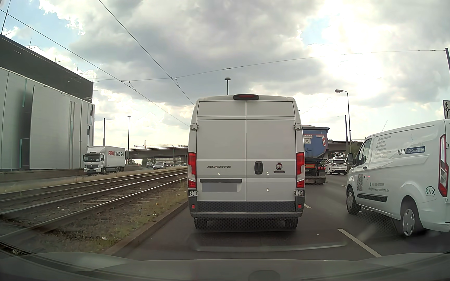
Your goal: Follow the waypoints while adhering to traffic rules and regulations
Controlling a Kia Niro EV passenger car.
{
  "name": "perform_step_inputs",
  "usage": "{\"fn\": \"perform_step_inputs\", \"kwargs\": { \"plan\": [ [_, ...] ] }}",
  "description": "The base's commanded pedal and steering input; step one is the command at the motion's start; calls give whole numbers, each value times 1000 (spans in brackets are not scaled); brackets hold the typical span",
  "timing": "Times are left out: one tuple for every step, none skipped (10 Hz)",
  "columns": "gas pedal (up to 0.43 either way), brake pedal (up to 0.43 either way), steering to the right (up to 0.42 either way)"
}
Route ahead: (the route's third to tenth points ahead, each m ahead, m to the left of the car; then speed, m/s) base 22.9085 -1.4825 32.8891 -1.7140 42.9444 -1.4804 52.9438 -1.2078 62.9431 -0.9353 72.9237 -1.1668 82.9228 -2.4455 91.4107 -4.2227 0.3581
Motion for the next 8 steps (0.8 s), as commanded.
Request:
{"fn": "perform_step_inputs", "kwargs": {
  "plan": [
    [8,37,-16],
    [8,37,-16],
    [8,37,-16],
    [8,37,-16],
    [8,37,-16],
    [8,37,-16],
    [8,37,-16],
    [8,37,-16]
  ]
}}
